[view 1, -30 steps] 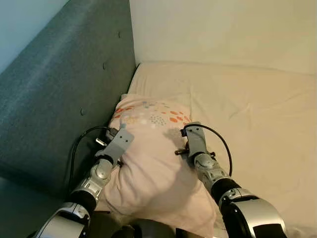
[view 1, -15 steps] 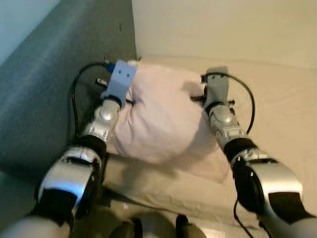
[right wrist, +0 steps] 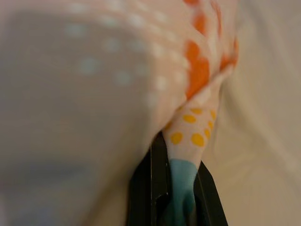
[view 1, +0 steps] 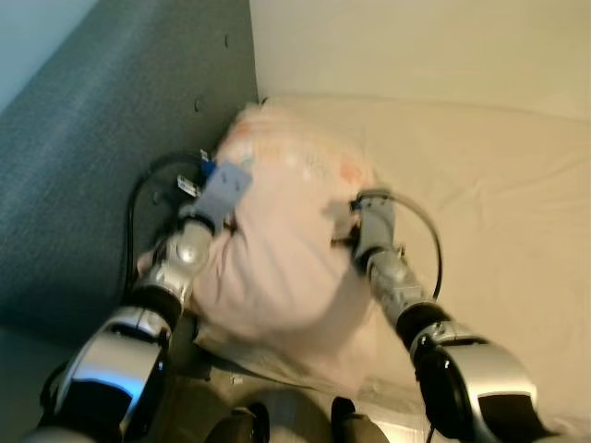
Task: Clean up the room
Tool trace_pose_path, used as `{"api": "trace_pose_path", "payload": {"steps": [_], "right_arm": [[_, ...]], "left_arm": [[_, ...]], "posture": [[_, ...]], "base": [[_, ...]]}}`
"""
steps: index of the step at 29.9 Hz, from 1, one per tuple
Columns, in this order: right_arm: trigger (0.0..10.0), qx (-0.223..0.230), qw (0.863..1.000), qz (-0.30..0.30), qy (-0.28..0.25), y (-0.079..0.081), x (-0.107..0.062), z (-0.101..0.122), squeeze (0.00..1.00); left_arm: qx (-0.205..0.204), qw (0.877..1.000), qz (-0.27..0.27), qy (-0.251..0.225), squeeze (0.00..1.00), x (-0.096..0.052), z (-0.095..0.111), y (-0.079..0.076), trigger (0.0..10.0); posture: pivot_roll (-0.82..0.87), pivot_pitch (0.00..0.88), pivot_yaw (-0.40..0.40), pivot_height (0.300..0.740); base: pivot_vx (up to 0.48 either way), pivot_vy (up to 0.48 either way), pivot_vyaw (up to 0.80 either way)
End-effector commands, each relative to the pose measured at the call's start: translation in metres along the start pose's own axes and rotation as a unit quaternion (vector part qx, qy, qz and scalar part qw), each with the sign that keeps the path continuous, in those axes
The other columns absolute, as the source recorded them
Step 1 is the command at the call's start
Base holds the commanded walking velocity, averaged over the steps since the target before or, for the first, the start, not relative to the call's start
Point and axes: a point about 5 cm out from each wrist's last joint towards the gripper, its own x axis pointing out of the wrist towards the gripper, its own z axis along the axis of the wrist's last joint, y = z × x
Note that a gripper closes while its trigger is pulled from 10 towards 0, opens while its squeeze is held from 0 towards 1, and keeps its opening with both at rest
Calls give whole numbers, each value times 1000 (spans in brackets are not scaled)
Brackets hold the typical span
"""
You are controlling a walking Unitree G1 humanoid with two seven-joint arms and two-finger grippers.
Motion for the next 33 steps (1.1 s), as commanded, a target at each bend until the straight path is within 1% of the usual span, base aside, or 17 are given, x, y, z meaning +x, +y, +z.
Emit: {"api": "trace_pose_path", "payload": {"steps": [1, 2, 4, 8, 10, 15, 18, 19, 22, 23, 25, 26, 27, 29, 30, 32, 33], "right_arm": [[10000, 8, 999, -7, 39, 0, -4, -22, 0], [10000, 6, 999, -15, 47, -2, -5, -28, 0], [10000, 5, 998, -21, 53, -4, -6, -32, 0], [10000, 6, 998, -33, 61, -9, -8, -38, 0], [10000, 6, 998, -33, 61, -9, -8, -38, 0], [10000, -17, 999, -14, 41, -8, -8, -35, 0], [10000, -18, 999, -16, 37, -9, -8, -34, 0], [10000, -11, 999, -19, 28, -10, -8, -31, 0], [10000, -9, 999, -20, 26, -11, -7, -31, 20], [10000, -13, 999, -26, 19, -12, -7, -28, 1000], [10000, -13, 999, -26, 19, -12, -7, -28, 1000], [10000, -9, 1000, -25, 13, -12, -6, -25, 1000], [10000, -9, 1000, -25, 13, -12, -6, -25, 1000], [10000, -19, 999, -39, 7, -14, -6, -21, 1000], [10000, -28, 998, -48, 9, -16, -6, -22, 671], [10000, -28, 998, -48, 9, -16, -6, -22, 671], [10000, -34, 998, -59, 13, -18, -6, -23, 306]], "left_arm": [[13, 999, -10, 32, 0, -14, -17, -22, 10000], [5, 999, -13, 47, 0, -19, -22, -30, 10000], [-1, 998, -15, 55, 0, -22, -24, -35, 10000], [-13, 998, -21, 57, 0, -25, -21, -47, 10000], [-13, 998, -21, 57, 0, -25, -21, -47, 10000], [-44, 998, -19, 43, 0, -22, -10, -54, 10000], [-55, 997, -22, 46, 0, -23, -10, -56, 10000], [-80, 995, -27, 51, 0, -24, -10, -58, 10000], [-86, 995, -28, 52, 0, -24, -10, -59, 10000], [-111, 991, -36, 60, 1000, -24, -10, -60, 10000], [-111, 991, -36, 60, 1000, -24, -10, -60, 10000], [-132, 988, -44, 65, 1000, -24, -9, -62, 10000], [-132, 988, -44, 65, 1000, -24, -9, -62, 10000], [-162, 983, -63, 64, 1000, -24, -5, -67, 10000], [-169, 981, -73, 62, 1000, -24, -3, -71, 10000], [-169, 981, -73, 62, 1000, -24, -3, -71, 10000], [-175, 979, -87, 58, 1000, -25, -2, -74, 10000]], "posture": [[107, 378, 63, 740], [108, 379, 66, 740], [108, 382, 69, 740], [103, 383, 75, 740], [103, 383, 75, 740], [101, 384, 78, 740], [101, 384, 78, 740], [102, 384, 75, 740], [102, 384, 75, 740], [102, 383, 74, 740], [102, 383, 74, 740], [102, 383, 73, 740], [102, 383, 73, 740], [103, 381, 73, 740], [106, 378, 72, 740], [106, 378, 72, 740], [108, 374, 73, 740]], "base": [[0, 0, 0], [0, 0, 0], [0, 0, 0], [0, 0, 0], [0, 0, 0], [0, 0, 0], [0, 0, 0], [0, 0, 0], [0, 0, 0], [0, 0, 0], [0, 0, 0], [0, 0, 0], [0, 0, 0], [0, 0, 0], [0, 0, 0], [0, 0, 0], [0, 0, 0]]}}
